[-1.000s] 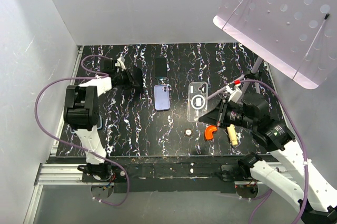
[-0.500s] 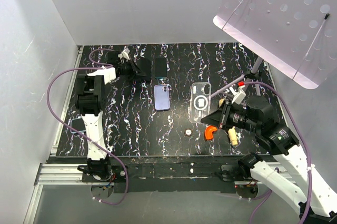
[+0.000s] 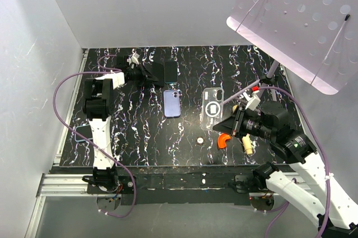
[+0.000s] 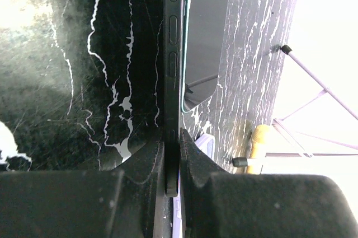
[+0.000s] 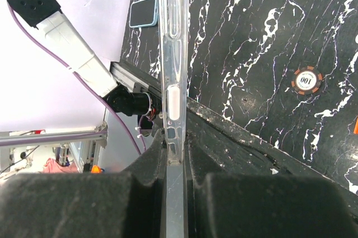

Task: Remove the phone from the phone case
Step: Place the phone at the center of the board.

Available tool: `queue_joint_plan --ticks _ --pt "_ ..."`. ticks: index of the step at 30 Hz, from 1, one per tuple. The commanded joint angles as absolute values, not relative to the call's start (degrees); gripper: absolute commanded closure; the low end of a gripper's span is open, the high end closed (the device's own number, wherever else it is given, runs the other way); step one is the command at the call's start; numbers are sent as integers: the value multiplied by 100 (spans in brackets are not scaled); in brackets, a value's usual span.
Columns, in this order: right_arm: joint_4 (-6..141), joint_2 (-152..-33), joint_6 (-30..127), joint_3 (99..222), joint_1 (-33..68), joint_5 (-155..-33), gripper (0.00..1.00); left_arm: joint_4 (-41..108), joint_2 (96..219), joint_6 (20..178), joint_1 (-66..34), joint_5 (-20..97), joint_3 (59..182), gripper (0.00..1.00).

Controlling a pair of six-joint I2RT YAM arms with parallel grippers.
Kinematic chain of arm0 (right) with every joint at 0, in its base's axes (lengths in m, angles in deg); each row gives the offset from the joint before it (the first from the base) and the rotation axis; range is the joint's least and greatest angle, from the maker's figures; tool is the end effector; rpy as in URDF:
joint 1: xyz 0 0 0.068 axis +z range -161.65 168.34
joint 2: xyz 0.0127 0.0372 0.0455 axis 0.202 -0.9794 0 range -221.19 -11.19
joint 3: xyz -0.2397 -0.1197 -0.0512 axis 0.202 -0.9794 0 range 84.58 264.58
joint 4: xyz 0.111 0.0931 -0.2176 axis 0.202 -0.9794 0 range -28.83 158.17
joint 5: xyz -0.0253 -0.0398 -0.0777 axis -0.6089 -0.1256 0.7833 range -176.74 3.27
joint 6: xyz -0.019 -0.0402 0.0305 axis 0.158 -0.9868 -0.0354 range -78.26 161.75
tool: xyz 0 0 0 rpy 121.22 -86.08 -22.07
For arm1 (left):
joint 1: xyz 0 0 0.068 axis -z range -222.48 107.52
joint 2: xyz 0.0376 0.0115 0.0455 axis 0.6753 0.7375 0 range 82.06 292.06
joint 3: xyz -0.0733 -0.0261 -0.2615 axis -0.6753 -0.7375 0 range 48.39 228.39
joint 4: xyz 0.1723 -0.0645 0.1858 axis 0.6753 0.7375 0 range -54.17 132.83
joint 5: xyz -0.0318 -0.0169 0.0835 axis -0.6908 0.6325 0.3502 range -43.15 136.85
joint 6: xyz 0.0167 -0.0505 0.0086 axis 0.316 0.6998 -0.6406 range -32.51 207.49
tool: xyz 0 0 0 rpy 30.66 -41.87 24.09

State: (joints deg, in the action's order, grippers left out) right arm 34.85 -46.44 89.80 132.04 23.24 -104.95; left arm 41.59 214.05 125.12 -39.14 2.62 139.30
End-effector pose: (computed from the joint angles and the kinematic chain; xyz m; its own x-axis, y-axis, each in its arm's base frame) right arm 0.1017 0.0844 0.3374 -0.7795 0.3177 -0.5399 -0.3035 0.5625 0.7691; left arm 0.4865 -0.0533 0.1215 -0.8930 -0.3861 -0.2312 -0.0341 0.5705 -0.8206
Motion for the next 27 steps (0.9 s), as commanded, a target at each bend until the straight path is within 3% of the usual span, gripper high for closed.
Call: queue_joint_plan --ticks 1,11,24,27 --pt "3689 -4495 9017 13310 2341 -10519 99 4504 21583 12345 -3852 360 14198 98" --pt "3601 -4450 9044 13274 2341 -10484 99 5077 21838 12186 -3852 422 14770 89" --pt "3723 -4643 9052 13196 2333 -10598 99 5709 21663 11967 -3852 896 15025 46" --pt "3890 -4766 9087 13073 2350 -10668 99 6077 21478 11739 -3852 1325 15139 27"
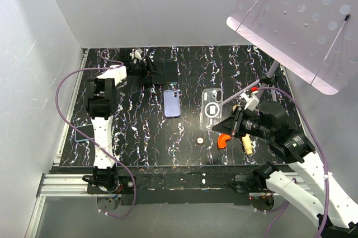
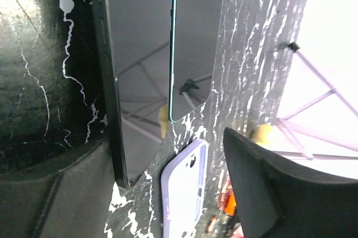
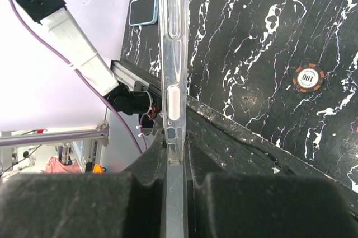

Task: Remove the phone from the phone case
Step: Place the phone at the center of the board, then place the phone case at the center of the board.

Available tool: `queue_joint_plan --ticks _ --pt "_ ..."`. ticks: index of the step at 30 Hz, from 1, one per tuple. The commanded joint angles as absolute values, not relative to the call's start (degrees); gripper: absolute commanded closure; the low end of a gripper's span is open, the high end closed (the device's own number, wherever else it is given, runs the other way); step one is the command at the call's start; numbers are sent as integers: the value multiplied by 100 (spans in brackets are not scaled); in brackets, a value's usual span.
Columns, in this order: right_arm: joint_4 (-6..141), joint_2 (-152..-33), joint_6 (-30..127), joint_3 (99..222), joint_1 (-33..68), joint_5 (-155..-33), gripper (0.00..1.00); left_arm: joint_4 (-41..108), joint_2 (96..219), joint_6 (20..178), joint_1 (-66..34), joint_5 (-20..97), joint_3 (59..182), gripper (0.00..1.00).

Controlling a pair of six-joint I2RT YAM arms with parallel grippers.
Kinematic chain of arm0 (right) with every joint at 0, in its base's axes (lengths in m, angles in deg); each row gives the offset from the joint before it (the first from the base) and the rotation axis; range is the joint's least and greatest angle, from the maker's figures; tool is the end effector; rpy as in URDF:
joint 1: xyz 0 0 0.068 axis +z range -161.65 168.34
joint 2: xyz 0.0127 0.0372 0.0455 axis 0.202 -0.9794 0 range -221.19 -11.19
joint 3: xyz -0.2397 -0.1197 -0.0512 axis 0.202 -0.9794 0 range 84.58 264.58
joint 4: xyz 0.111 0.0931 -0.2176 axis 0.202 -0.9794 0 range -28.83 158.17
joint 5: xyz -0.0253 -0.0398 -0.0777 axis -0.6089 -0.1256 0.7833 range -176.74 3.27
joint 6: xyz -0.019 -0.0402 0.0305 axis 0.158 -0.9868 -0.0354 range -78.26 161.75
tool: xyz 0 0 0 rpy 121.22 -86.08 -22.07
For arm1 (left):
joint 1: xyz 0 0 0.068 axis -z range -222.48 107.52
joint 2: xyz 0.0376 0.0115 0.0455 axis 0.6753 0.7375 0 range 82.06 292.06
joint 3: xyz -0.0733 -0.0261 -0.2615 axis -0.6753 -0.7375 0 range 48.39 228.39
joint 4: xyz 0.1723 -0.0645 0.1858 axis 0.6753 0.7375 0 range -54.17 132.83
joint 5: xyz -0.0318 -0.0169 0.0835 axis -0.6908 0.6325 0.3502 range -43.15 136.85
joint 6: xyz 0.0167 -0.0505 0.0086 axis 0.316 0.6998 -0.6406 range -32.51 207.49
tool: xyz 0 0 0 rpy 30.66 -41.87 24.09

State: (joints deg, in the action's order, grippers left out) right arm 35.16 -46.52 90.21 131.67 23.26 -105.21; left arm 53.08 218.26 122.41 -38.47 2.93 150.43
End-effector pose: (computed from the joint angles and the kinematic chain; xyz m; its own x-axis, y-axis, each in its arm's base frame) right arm 0.1024 0.0851 0.3357 -0.7847 0.3181 -0.5321 -0.2982 0.5589 0.7738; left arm 0.5061 -0.0603 0.1305 -0.9152 -0.3491 -0.2013 -0.0510 0.5957 -0.8016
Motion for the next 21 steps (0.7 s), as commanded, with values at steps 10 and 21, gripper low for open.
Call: queue_joint_plan --ticks 10,21 --pt "5243 -5881 9500 12773 2534 -10670 99 7388 20311 11473 -3835 2558 15115 2" --pt "6754 -8991 9561 13976 3105 -10984 99 6448 15954 12282 -3545 3541 11249 2"
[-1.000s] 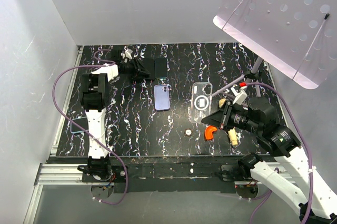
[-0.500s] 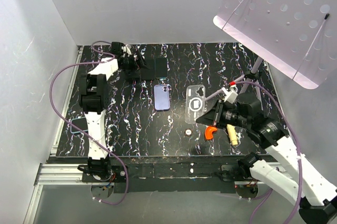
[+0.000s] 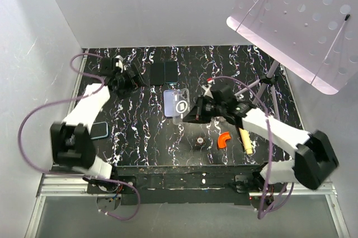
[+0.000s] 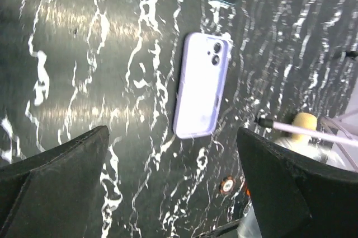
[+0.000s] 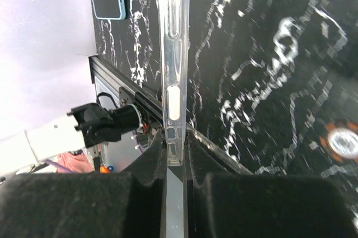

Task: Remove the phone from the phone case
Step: Place the phone case at the center of the board.

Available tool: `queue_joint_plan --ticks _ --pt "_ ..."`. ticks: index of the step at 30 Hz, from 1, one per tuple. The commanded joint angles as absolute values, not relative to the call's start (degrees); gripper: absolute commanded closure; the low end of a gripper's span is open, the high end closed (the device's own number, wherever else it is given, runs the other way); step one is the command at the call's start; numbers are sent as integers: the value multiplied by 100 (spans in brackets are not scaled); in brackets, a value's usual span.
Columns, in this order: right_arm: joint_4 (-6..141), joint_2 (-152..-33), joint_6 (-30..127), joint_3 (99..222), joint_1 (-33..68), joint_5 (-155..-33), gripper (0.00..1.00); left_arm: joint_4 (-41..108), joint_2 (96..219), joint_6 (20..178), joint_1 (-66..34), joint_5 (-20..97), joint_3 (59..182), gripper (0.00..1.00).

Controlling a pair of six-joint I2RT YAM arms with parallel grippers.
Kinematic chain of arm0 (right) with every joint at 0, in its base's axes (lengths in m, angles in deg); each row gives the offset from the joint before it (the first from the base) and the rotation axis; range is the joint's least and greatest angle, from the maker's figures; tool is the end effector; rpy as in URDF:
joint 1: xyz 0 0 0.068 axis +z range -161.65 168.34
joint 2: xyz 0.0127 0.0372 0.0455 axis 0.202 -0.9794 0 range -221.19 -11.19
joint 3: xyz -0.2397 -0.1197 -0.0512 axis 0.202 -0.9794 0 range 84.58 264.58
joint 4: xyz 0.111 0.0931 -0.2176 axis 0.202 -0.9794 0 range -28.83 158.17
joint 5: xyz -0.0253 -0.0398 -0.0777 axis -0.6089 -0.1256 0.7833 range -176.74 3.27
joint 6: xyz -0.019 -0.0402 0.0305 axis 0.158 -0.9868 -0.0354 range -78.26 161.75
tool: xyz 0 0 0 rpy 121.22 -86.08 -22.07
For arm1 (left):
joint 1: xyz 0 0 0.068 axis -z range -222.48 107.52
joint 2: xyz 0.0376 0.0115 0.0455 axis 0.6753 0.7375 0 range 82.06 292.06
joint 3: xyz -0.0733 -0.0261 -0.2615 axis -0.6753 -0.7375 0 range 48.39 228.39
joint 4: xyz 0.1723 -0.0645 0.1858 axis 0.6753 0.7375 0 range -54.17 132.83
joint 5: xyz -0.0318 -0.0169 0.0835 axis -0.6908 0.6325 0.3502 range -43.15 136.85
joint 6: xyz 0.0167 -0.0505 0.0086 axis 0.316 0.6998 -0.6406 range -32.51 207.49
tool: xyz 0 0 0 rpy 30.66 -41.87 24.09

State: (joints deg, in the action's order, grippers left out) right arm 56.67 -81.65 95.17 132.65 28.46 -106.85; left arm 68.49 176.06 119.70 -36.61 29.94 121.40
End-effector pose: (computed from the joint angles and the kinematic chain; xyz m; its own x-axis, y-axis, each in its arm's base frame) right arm 0.1988 0.1834 0.2645 -0.9153 0.2149 -0.3407 -0.1482 0.6068 0.7809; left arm 0.3498 -0.0464 0.2582 -0.8215 -0.4281 -0.3768 -0.1990 0.8343 -0.5141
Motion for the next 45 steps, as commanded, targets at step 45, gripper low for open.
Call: queue_joint_plan --ticks 45 --pt "6827 -13125 9993 16517 3501 -10344 69 7538 12671 11553 -2490 3876 9884 2"
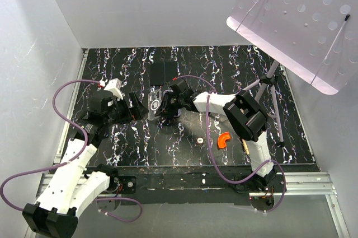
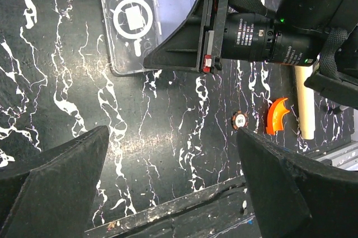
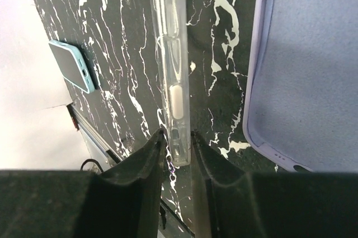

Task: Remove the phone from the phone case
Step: Place the phone case at the center of the board.

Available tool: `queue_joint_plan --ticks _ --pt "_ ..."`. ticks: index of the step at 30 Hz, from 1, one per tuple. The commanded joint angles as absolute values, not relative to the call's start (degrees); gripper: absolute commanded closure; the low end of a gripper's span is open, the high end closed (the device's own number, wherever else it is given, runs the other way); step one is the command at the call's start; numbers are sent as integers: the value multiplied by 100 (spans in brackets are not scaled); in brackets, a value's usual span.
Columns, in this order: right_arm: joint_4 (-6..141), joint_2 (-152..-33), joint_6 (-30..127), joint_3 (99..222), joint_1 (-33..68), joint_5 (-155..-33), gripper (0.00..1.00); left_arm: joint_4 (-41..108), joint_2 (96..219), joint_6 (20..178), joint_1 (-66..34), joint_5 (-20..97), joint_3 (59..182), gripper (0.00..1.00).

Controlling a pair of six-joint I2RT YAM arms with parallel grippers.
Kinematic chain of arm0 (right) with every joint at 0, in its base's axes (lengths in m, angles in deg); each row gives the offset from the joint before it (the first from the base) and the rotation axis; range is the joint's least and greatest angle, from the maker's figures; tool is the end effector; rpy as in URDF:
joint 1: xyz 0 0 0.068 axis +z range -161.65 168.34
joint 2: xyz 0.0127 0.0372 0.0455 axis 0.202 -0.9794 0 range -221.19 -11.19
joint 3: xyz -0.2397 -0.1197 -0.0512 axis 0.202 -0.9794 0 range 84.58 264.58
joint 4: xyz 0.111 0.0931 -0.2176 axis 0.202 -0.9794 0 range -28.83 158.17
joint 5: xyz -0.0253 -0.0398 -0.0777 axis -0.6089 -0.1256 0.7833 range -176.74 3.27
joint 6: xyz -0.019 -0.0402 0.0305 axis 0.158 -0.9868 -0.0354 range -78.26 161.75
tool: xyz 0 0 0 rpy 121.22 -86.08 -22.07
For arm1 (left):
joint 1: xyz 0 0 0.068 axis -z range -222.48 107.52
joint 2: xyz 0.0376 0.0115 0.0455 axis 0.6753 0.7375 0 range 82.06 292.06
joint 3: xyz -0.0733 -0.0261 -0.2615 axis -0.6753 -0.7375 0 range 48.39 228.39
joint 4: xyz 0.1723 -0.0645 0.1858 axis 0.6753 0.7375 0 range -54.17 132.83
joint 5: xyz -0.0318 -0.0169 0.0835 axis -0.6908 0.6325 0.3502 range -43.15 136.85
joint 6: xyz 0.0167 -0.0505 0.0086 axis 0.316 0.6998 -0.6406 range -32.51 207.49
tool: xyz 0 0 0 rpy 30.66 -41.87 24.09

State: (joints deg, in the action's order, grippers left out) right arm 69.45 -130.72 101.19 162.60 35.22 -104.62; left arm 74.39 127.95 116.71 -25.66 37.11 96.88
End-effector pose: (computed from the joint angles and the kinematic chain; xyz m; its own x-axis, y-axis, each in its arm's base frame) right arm 0.3036 0.3399 0.1560 -0.9606 0.1732 -0.2174 -0.0545 0.6496 0.7583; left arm 0.1576 -0.0540 0.3101 -0.6937 -0.2928 -0.6581 0.0891 0.8718 -0.4817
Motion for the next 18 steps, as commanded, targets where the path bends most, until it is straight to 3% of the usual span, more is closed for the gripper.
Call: queue_joint_plan --ticks 1,18 --pt "6818 -13108 9932 16544 3493 -10335 67 7538 12662 11553 -2490 3876 9892 2" --pt "5025 -12818 9387 17475 3501 -9983 44 7748 12653 11553 -2472 4113 10024 2"
